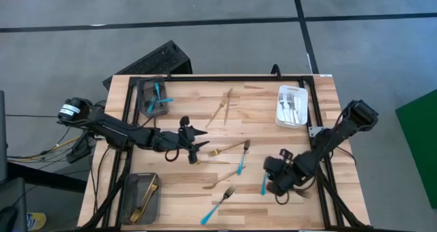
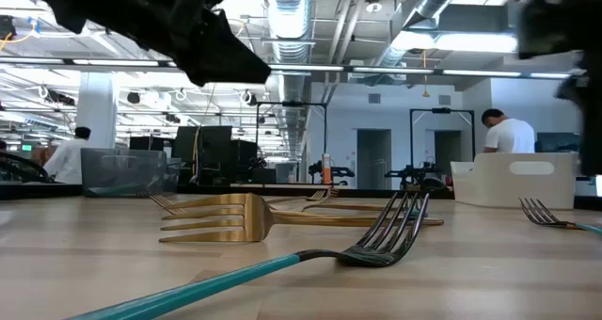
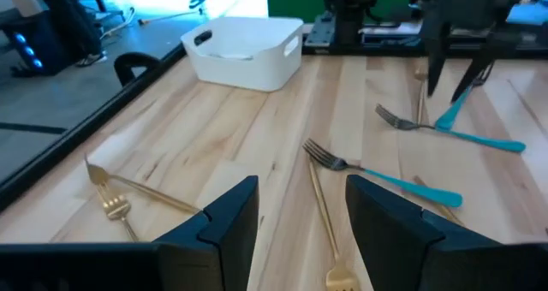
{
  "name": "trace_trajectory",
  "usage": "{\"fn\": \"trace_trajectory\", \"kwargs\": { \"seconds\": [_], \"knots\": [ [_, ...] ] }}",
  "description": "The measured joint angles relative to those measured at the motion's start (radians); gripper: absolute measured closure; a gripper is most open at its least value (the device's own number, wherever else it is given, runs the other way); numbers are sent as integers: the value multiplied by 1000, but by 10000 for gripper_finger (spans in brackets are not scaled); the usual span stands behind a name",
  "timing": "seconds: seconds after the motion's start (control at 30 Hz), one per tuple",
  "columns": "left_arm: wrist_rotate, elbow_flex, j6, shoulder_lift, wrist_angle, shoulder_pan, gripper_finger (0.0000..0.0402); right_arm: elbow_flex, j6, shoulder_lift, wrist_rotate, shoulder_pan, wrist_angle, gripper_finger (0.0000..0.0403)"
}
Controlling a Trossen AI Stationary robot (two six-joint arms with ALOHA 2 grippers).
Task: Sort silverware by color (type)
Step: Put the gold fork into the bottom black bin
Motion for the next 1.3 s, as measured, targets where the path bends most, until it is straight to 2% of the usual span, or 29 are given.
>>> {"fn": "trace_trajectory", "kwargs": {
  "seconds": [0.27,0.5,0.83,1.0,1.3],
  "knots": [
    [0,0,-34,20,-4,-4,234,-54,70,-1,-50,86,-148,257],
    [1,0,-30,17,5,-7,234,-144,95,-5,-105,85,-85,257],
    [0,0,-26,17,4,-7,234,-157,91,-10,-185,99,-127,260],
    [-1,0,-30,17,4,-7,234,-158,95,-60,-189,108,-133,261],
    [7,0,-50,17,-7,-7,234,-158,141,-159,-240,205,-130,261]
  ]
}}
